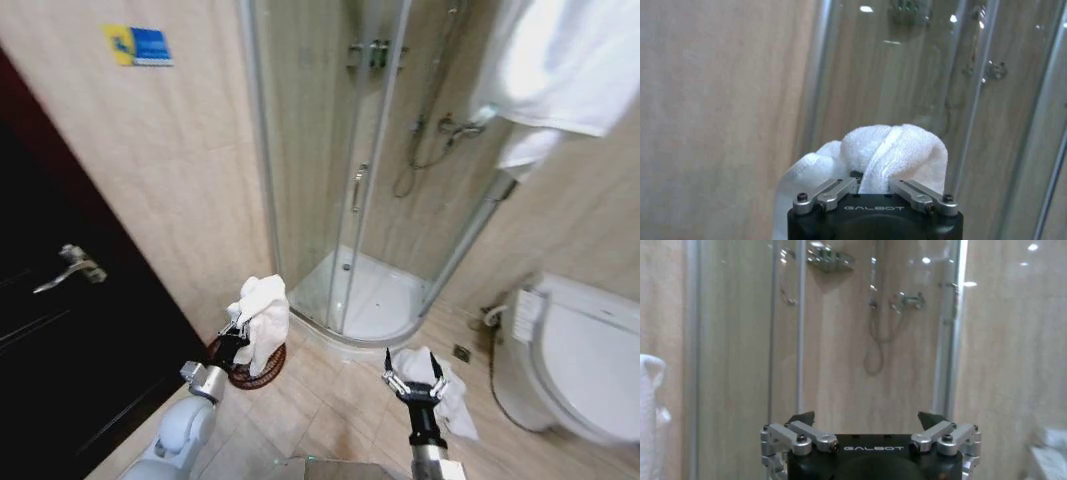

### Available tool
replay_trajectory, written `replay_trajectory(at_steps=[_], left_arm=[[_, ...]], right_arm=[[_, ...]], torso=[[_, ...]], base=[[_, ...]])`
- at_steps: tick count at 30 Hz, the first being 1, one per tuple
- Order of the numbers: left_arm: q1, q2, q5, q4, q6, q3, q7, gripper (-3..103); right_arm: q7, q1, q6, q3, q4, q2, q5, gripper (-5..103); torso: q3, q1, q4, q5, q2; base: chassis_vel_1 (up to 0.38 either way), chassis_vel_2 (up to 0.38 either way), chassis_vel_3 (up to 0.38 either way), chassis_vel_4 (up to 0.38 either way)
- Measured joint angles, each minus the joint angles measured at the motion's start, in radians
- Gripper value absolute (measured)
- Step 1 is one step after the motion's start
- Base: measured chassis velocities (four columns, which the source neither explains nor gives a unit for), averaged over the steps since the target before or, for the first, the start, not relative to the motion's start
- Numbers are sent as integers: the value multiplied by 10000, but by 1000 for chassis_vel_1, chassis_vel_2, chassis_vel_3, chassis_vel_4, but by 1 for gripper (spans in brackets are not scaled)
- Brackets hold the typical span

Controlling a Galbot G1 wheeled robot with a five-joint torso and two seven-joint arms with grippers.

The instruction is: Discard the used towel into the hamper.

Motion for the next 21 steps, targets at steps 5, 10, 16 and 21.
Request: replay_trajectory(at_steps=[5, 10, 16, 21], left_arm=[[-790, 57, 119, 1070, -245, 391, -231, 4], [-1518, -117, 625, 1998, 85, 769, -849, 4], [-2198, -312, 849, 2925, 161, 1076, -1183, 4], [-2922, -484, 987, 3766, 152, 1324, -1513, 4]], right_arm=[[29, -65, 272, -88, -345, -3, -34, 100], [125, -169, 635, -143, -561, -20, -339, 100], [216, -281, 790, -141, -780, -24, -462, 100], [221, -289, 794, -111, -790, -22, -415, 100]], torso=[[0, 0, 2, -5, 0], [0, 0, 4, -18, 0], [0, 0, 4, -21, 0], [0, 1, 2, -4, 0]], base=[[-46, -26, -40, -25], [0, 0, 0, 0], [0, 0, 0, 0], [0, 0, 0, 0]])
